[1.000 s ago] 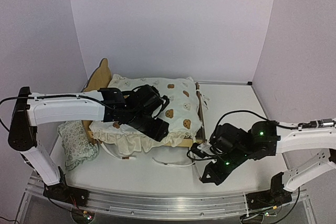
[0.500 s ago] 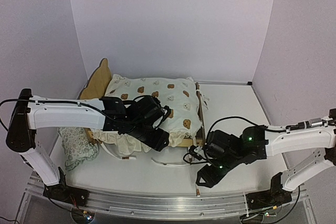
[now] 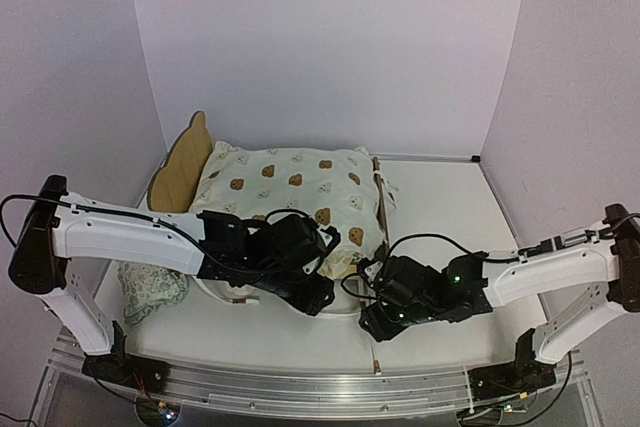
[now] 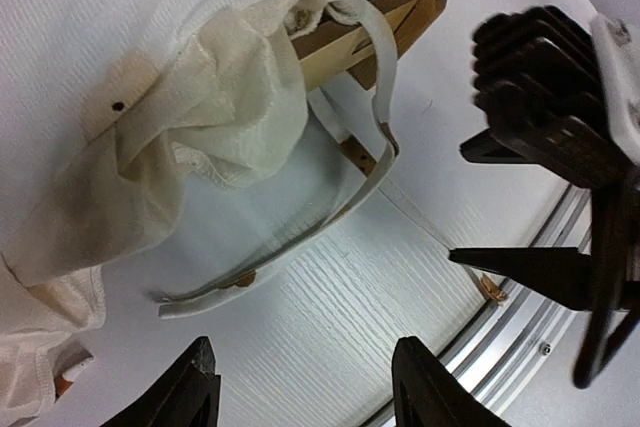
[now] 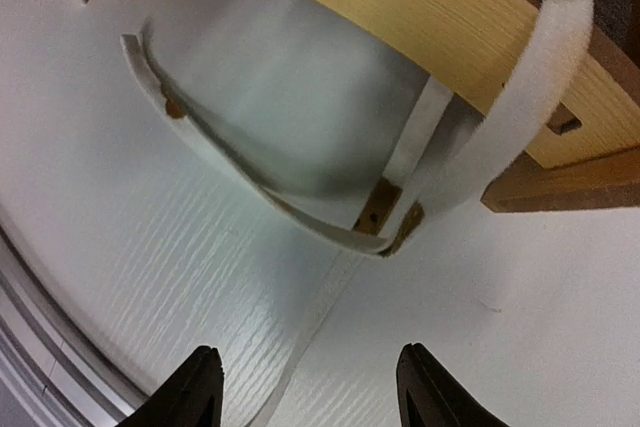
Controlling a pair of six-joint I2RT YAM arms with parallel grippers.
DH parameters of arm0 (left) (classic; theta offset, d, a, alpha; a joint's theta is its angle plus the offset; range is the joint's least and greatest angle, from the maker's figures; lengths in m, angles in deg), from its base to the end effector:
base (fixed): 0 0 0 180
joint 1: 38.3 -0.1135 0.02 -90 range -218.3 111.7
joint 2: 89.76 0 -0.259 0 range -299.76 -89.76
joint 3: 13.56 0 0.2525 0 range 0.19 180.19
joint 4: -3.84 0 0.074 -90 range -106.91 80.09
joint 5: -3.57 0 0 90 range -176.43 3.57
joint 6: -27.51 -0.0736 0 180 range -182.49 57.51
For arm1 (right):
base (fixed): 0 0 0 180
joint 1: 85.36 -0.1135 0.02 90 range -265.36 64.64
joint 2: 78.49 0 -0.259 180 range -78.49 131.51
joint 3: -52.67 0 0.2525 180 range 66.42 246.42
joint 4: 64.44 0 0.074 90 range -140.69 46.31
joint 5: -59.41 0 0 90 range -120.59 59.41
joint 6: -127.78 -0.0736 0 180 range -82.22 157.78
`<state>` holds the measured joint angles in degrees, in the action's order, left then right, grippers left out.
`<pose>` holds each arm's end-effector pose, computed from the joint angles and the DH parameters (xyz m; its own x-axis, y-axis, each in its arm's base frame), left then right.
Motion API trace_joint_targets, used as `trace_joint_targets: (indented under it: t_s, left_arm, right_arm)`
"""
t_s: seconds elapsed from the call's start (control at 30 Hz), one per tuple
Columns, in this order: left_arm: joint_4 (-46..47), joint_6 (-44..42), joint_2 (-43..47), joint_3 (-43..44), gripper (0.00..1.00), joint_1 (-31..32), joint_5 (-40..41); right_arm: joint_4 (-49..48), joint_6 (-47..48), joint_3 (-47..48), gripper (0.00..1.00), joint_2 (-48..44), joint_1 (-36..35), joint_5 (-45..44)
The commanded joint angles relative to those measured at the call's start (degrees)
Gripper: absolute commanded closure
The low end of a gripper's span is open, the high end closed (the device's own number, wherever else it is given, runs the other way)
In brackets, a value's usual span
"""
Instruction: Set up the pet bed
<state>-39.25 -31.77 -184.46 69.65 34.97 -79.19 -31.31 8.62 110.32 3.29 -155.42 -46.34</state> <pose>0.1165 -0.3554 0.2015 -0.6762 0.4893 -0.5507 0.6788 0.7043 -0.2078 0.1183 0.2674 0.1448 -0.6669 -0.4633 -0.5835 -0.6066 0.7924 0.0641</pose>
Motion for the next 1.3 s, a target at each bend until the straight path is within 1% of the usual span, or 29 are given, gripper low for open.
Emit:
trace_joint_targets:
  t_s: [0.0,0.17,0.3,0.37,0.5,0.63,0.73,0.8,0.97,1.1,1.17,1.27]
  left_arm:
    - [2.1,2.4,-0.3,-1.0,0.41,1.4,1.7]
    - [2.0,3.7,1.2,-2.7,0.41,1.9,2.8]
    - [1.6,4.9,2.9,-4.4,0.41,2.3,3.6]
    - [1.4,5.2,3.5,-5.0,0.42,2.4,4.2]
    - [1.3,5.4,4.2,-5.8,0.43,2.5,4.7]
    - [1.3,5.5,4.1,-6.1,0.44,2.5,4.8]
    - [1.3,5.6,4.0,-6.0,0.44,2.5,4.8]
    - [1.2,5.7,4.1,-5.8,0.44,2.6,4.7]
    - [0.7,5.4,3.6,-4.6,0.45,2.7,4.6]
    - [0.6,4.8,2.4,-3.2,0.45,2.8,4.4]
    - [0.6,4.5,1.8,-2.5,0.45,2.9,4.3]
    - [1.1,4.0,0.7,-1.5,0.45,3.0,3.8]
  right_arm:
    - [-9.7,-3.3,0.1,0.39,4.2,0.1,-6.1]
    - [-11.9,-7.7,0.1,0.40,7.6,0.4,-11.3]
    - [-13.3,-11.4,-0.2,0.43,9.8,0.3,-12.2]
    - [-14.4,-12.3,-0.5,0.47,10.6,0.3,-12.9]
    - [-16.1,-12.6,-1.0,0.61,11.9,0.3,-15.7]
    - [-16.5,-11.8,-1.3,0.78,12.6,0.4,-17.7]
    - [-16.1,-10.6,-2.1,0.93,10.9,0.4,-19.2]
    - [-14.8,-9.5,-3.1,1.00,7.8,0.4,-20.9]
    - [-7.5,-4.6,-4.8,1.00,-1.8,0.8,-24.4]
    - [0.7,-0.4,-4.1,1.00,-8.2,2.6,-24.0]
    - [3.5,2.7,-3.2,1.00,-10.0,3.3,-23.5]
    - [8.3,7.1,-1.0,1.00,-10.5,5.3,-22.4]
